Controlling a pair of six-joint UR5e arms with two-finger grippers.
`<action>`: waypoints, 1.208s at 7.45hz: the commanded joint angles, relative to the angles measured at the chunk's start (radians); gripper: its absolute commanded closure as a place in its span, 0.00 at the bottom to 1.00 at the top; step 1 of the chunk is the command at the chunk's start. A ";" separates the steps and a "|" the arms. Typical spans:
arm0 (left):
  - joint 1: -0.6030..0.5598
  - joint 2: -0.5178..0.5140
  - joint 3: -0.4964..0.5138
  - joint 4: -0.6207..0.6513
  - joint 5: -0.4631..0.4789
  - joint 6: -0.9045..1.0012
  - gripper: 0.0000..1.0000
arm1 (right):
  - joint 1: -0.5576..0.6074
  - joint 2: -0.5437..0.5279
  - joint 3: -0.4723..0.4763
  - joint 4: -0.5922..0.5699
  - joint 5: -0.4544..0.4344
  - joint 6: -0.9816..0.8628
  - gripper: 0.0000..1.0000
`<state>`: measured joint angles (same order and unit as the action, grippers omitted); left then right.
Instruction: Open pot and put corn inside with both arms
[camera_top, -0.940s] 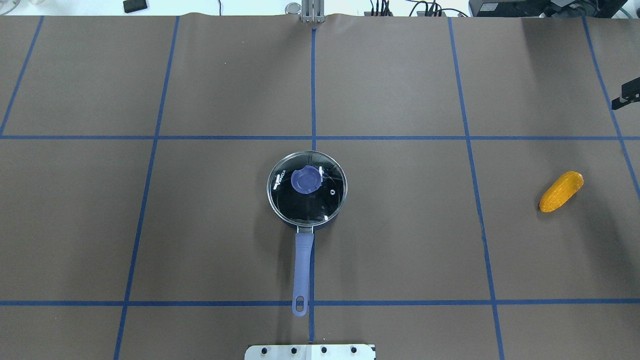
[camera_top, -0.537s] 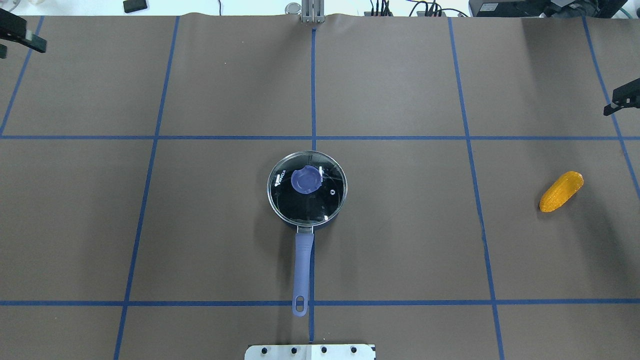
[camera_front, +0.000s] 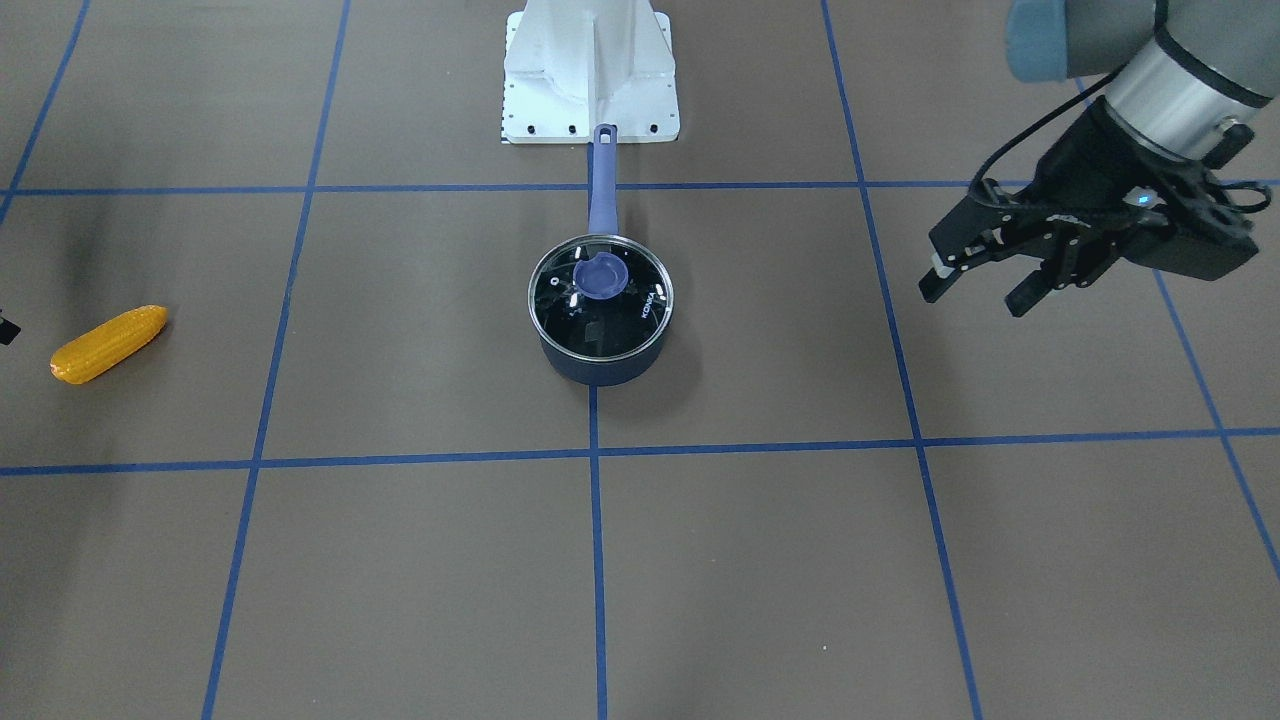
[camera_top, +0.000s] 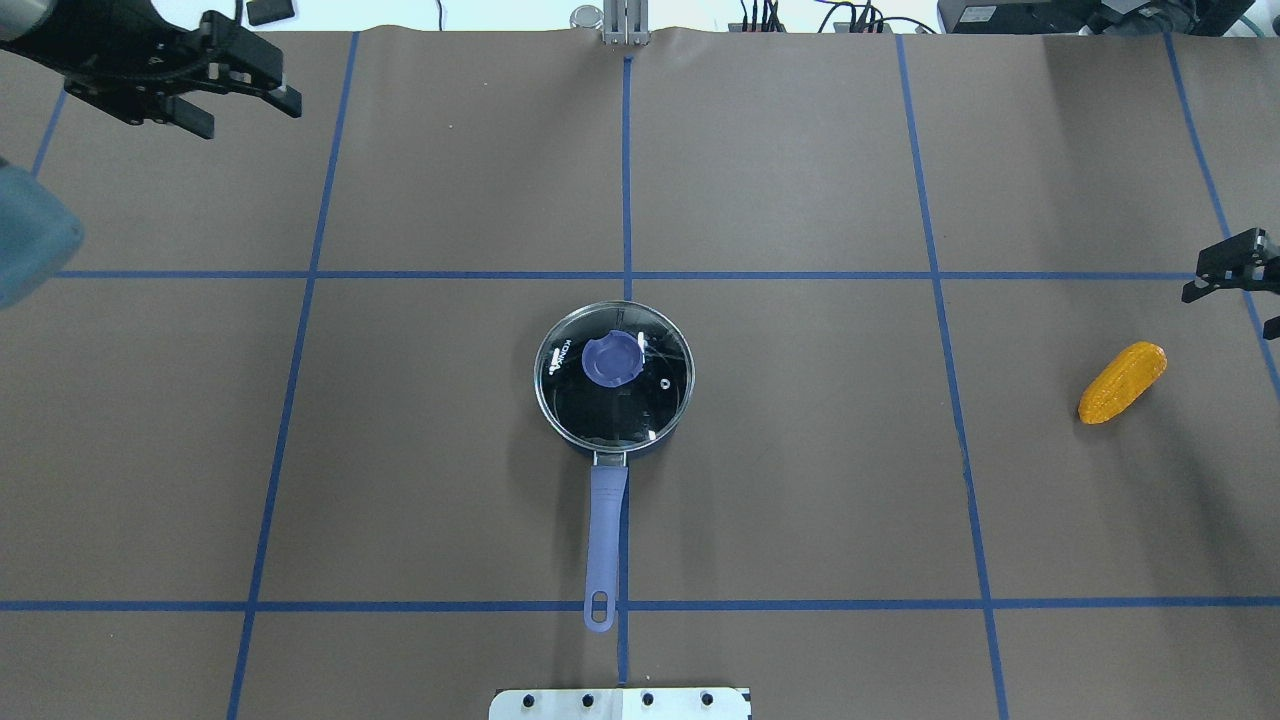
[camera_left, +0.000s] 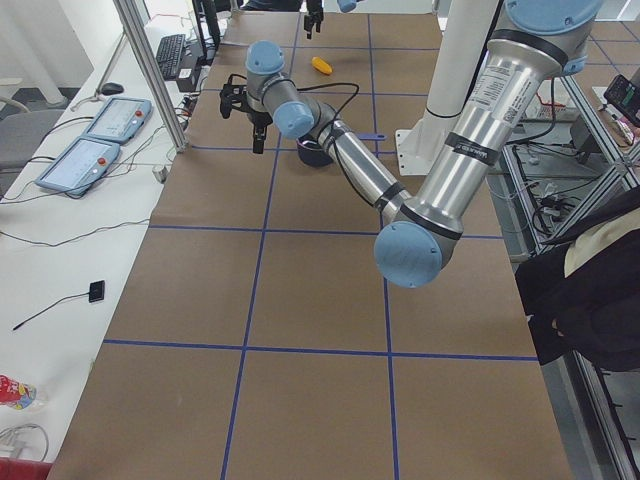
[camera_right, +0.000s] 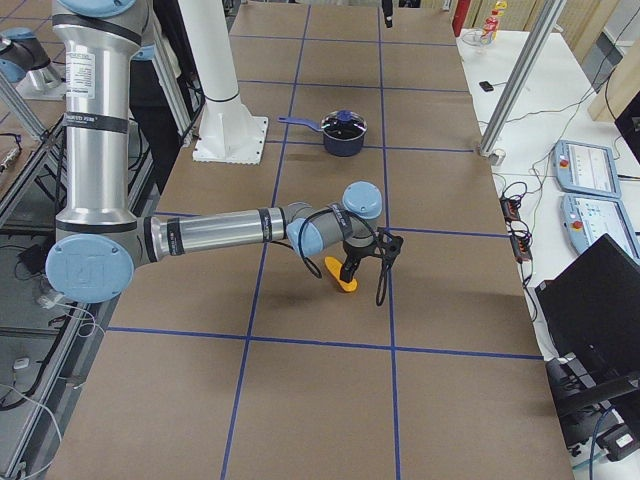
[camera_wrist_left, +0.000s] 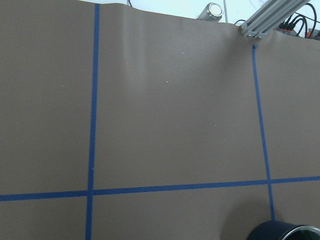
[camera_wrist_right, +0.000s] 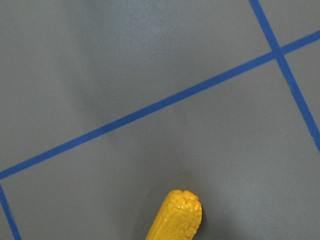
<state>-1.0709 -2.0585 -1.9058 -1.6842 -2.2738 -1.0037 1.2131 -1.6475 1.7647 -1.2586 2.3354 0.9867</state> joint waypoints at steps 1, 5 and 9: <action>0.164 -0.113 -0.032 0.148 0.159 -0.083 0.02 | -0.065 -0.015 0.015 -0.001 -0.053 0.052 0.00; 0.347 -0.261 0.095 0.150 0.303 -0.200 0.02 | -0.139 0.050 -0.026 -0.001 -0.094 0.105 0.00; 0.471 -0.319 0.160 0.149 0.433 -0.249 0.02 | -0.142 0.089 -0.088 0.001 -0.094 0.092 0.00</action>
<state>-0.6279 -2.3508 -1.7725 -1.5357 -1.8613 -1.2351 1.0713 -1.5622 1.6859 -1.2579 2.2412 1.0809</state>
